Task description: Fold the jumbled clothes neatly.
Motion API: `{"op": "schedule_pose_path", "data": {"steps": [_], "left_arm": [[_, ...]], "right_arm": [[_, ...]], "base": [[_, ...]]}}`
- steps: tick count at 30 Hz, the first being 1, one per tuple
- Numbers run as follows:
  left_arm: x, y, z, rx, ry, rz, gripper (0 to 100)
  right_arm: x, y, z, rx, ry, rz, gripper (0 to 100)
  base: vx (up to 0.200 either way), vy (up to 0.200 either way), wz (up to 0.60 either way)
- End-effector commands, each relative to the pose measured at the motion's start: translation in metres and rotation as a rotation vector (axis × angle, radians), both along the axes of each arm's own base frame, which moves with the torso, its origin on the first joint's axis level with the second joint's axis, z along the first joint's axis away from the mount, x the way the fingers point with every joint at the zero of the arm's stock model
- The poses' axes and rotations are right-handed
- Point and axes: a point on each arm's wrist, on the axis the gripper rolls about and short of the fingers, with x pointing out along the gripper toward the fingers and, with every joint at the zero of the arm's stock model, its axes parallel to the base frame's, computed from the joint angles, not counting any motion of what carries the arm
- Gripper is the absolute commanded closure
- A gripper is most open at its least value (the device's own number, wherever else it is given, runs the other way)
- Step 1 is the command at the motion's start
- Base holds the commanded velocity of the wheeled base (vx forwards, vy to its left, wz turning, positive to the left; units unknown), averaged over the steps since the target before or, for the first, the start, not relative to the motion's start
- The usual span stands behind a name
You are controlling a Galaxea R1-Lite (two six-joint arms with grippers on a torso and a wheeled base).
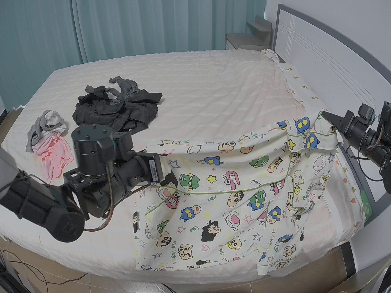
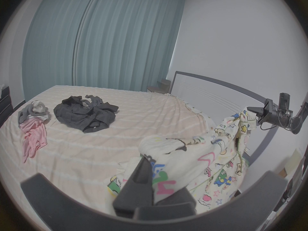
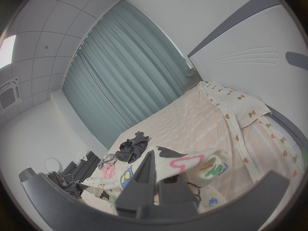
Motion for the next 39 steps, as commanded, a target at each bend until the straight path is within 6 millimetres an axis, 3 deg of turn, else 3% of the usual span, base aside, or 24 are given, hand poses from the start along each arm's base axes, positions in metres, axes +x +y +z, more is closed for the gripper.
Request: {"op": "schedule_pose_path", "data": {"steps": [1, 9, 22, 27, 28, 34, 39], "left_arm": [[0.043, -0.011, -0.036, 0.028, 0.045, 0.041, 100], [0.064, -0.018, -0.059, 0.033, 0.061, 0.047, 100], [0.109, -0.018, -0.094, -0.012, 0.091, 0.111, 100], [0.127, -0.018, -0.111, -0.027, 0.095, 0.139, 100], [0.131, -0.017, -0.114, -0.037, 0.096, 0.147, 0], [0.152, -0.014, -0.135, -0.056, 0.092, 0.22, 0], [0.174, -0.006, -0.149, -0.079, 0.019, 0.324, 0]], "right_arm": [[0.038, -0.002, -0.024, -0.002, 0.059, -0.041, 100], [0.059, -0.002, -0.041, -0.007, 0.093, -0.044, 100], [0.099, -0.006, -0.088, -0.005, 0.177, -0.064, 100], [0.124, -0.007, -0.108, -0.004, 0.178, -0.085, 100], [0.129, -0.007, -0.112, -0.004, 0.178, -0.085, 0], [0.16, -0.008, -0.122, 0.032, 0.149, -0.084, 0], [0.181, -0.002, -0.103, 0.313, 0.232, -0.104, 0]], "base": [[0.2, 0.0, 0.0], [0.05, 0.0, 0.0], [0.0, 0.0, 0.0], [0.0, 0.0, 0.0], [0.0, 0.0, 0.0], [0.0, 0.0, 0.0], [0.0, 0.0, 0.0]]}}
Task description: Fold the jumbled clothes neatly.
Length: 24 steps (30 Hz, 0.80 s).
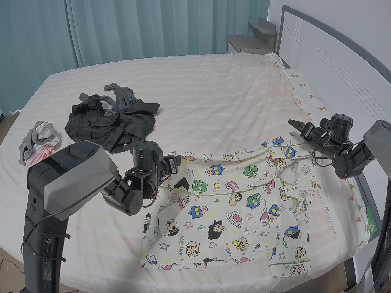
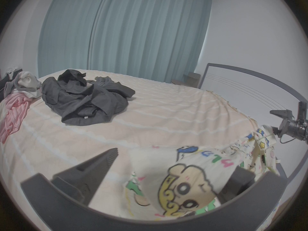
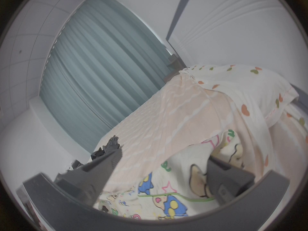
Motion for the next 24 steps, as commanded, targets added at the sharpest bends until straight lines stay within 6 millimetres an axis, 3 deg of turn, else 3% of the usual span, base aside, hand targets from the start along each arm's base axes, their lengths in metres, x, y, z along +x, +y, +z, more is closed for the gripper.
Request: {"op": "schedule_pose_path", "data": {"steps": [1, 11, 16, 19, 22, 24], "left_arm": [[0.026, 0.01, -0.027, -0.013, -0.05, 0.101, 0], [0.037, 0.034, -0.016, -0.059, -0.092, 0.162, 0], [0.042, 0.048, -0.014, -0.062, -0.097, 0.19, 0], [0.051, 0.062, -0.003, -0.077, -0.135, 0.223, 0], [0.054, 0.074, 0.001, -0.08, -0.145, 0.247, 0], [0.049, 0.083, 0.009, -0.077, -0.139, 0.265, 0]], "right_arm": [[0.029, 0.003, 0.006, 0.229, 0.071, -0.039, 0], [0.054, -0.038, 0.052, 0.632, 0.095, -0.174, 0], [0.058, -0.054, 0.05, 0.66, 0.115, -0.213, 0], [0.057, -0.062, 0.05, 0.661, 0.114, -0.234, 0], [0.053, -0.061, 0.048, 0.658, 0.133, -0.241, 0], [0.04, -0.055, 0.049, 0.651, 0.168, -0.239, 0]], "base": [[0.0, 0.0, 0.0], [0.0, 0.0, 0.0], [0.0, 0.0, 0.0], [0.0, 0.0, 0.0], [0.0, 0.0, 0.0], [0.0, 0.0, 0.0]]}}
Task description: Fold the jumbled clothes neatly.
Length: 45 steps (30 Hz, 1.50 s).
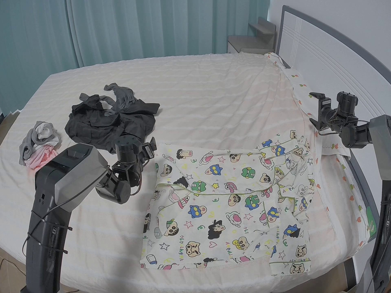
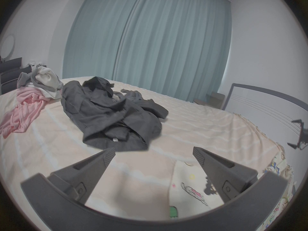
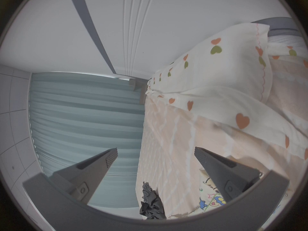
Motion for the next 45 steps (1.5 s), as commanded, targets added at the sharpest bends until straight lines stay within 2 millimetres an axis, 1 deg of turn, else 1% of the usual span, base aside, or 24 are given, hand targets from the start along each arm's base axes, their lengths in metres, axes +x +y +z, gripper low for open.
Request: {"op": "schedule_pose_path", "data": {"steps": [1, 2, 3, 4, 6, 8, 9, 10, 12, 13, 15, 17, 19, 21, 23, 24, 27, 30, 33, 36, 38, 40, 44, 45], "left_arm": [[-0.009, 0.019, 0.017, -0.004, 0.007, 0.034, 0], [-0.013, 0.02, 0.018, -0.003, 0.016, 0.033, 0], [-0.025, 0.022, 0.025, -0.007, 0.035, 0.026, 0], [-0.033, 0.022, 0.028, -0.012, 0.049, 0.018, 0], [-0.055, 0.02, 0.034, -0.017, 0.088, -0.023, 0], [-0.078, 0.018, 0.037, -0.02, 0.133, -0.074, 0], [-0.082, 0.018, 0.037, -0.02, 0.143, -0.082, 0], [-0.108, 0.011, 0.035, -0.031, 0.2, -0.147, 0], [-0.137, 0.002, 0.031, -0.04, 0.268, -0.222, 0], [-0.15, -0.003, 0.026, -0.04, 0.303, -0.246, 0], [-0.178, -0.016, 0.013, -0.049, 0.386, -0.294, 0], [-0.196, -0.025, 0.005, -0.079, 0.442, -0.321, 0], [-0.21, -0.036, -0.002, -0.128, 0.486, -0.343, 0], [-0.216, -0.043, -0.005, -0.189, 0.511, -0.351, 0], [-0.216, -0.043, -0.005, -0.204, 0.513, -0.346, 0], [-0.214, -0.044, -0.012, -0.215, 0.532, -0.334, 0], [-0.214, -0.041, -0.023, -0.206, 0.564, -0.306, 0], [-0.217, -0.039, -0.026, -0.217, 0.583, -0.297, 0], [-0.216, -0.042, -0.025, -0.291, 0.584, -0.288, 0], [-0.215, -0.044, -0.028, -0.326, 0.596, -0.288, 0], [-0.215, -0.044, -0.032, -0.331, 0.611, -0.288, 0], [-0.213, -0.043, -0.042, -0.325, 0.633, -0.273, 0], [-0.21, -0.045, -0.046, -0.333, 0.638, -0.265, 0], [-0.206, -0.047, -0.048, -0.349, 0.633, -0.257, 0]], "right_arm": [[-0.02, 0.007, 0.002, -0.008, 0.047, 0.018, 0], [-0.023, 0.009, 0.001, -0.013, 0.053, 0.022, 0], [-0.033, 0.017, 0.001, -0.045, 0.071, 0.042, 0], [-0.04, 0.022, 0.001, -0.073, 0.081, 0.052, 0], [-0.066, 0.031, -0.002, -0.145, 0.117, 0.082, 0], [-0.093, 0.035, 0.004, -0.192, 0.107, 0.098, 0], [-0.097, 0.035, 0.004, -0.2, 0.104, 0.099, 0], [-0.123, 0.038, 0.009, -0.233, 0.073, 0.104, 0], [-0.151, 0.041, 0.018, -0.269, 0.019, 0.103, 0], [-0.163, 0.042, 0.021, -0.283, 0.0, 0.102, 0], [-0.196, 0.044, 0.027, -0.305, -0.026, 0.101, 0], [-0.218, 0.046, 0.03, -0.319, -0.034, 0.104, 0], [-0.237, 0.047, 0.027, -0.343, -0.025, 0.112, 0], [-0.252, 0.048, 0.02, -0.387, -0.011, 0.121, 0], [-0.254, 0.048, 0.017, -0.403, -0.01, 0.124, 0], [-0.261, 0.047, 0.013, -0.431, -0.031, 0.117, 0], [-0.268, 0.047, 0.01, -0.438, -0.089, 0.106, 0], [-0.271, 0.049, 0.007, -0.453, -0.127, 0.103, 0], [-0.274, 0.049, 0.007, -0.46, -0.144, 0.101, 0], [-0.275, 0.049, 0.006, -0.461, -0.142, 0.105, 0], [-0.275, 0.049, 0.005, -0.461, -0.14, 0.106, 0], [-0.276, 0.049, 0.005, -0.461, -0.141, 0.107, 0], [-0.277, 0.051, 0.004, -0.46, -0.136, 0.114, 0], [-0.278, 0.051, 0.003, -0.459, -0.133, 0.117, 0]], "base": [[0.0, 0.0, 0.0], [0.0, 0.0, 0.0], [0.0, 0.0, 0.0], [0.0, 0.0, 0.0], [0.0, 0.0, 0.0], [0.0, 0.0, 0.0], [0.0, 0.0, 0.0], [0.0, 0.0, 0.0], [0.0, 0.0, 0.0], [0.0, 0.0, 0.0], [0.0, 0.0, 0.0], [0.0, 0.0, 0.0], [0.0, 0.0, 0.0], [0.0, 0.0, 0.0], [0.0, 0.0, 0.0], [0.0, 0.0, 0.0], [0.0, 0.0, 0.0], [0.0, 0.0, 0.0], [0.0, 0.0, 0.0], [0.0, 0.0, 0.0], [0.0, 0.0, 0.0], [0.0, 0.0, 0.0], [0.0, 0.0, 0.0], [0.0, 0.0, 0.0]]}}
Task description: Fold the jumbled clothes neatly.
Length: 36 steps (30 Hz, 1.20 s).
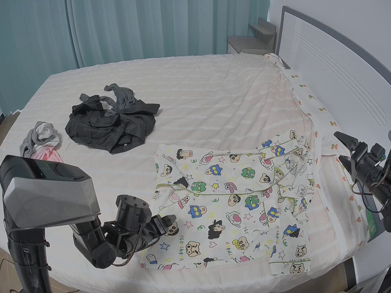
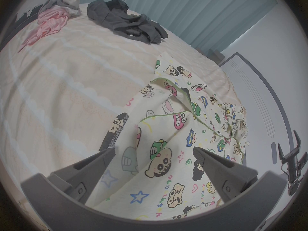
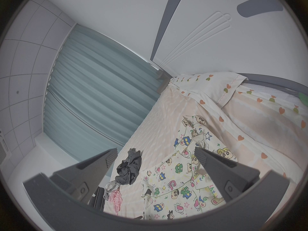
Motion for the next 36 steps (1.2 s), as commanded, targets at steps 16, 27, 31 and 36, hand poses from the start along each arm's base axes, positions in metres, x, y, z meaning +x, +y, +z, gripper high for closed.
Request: {"op": "schedule_pose_path", "data": {"steps": [16, 27, 31, 36], "left_arm": [[0.029, -0.015, -0.022, -0.02, -0.024, 0.091, 0], [0.03, -0.017, -0.024, -0.023, -0.024, 0.091, 100], [0.028, -0.015, -0.025, -0.017, -0.017, 0.094, 100], [0.03, -0.012, -0.021, -0.007, -0.033, 0.115, 100]], "right_arm": [[-0.004, 0.001, 0.0, 0.0, -0.003, 0.009, 0], [-0.005, 0.004, 0.0, 0.0, -0.001, 0.023, 0], [-0.006, 0.004, 0.001, 0.0, -0.006, 0.023, 0], [-0.007, 0.005, 0.002, 0.0, -0.011, 0.023, 0]], "base": [[0.0, 0.0, 0.0], [0.0, 0.0, 0.0], [0.0, 0.0, 0.0], [0.0, 0.0, 0.0]]}}
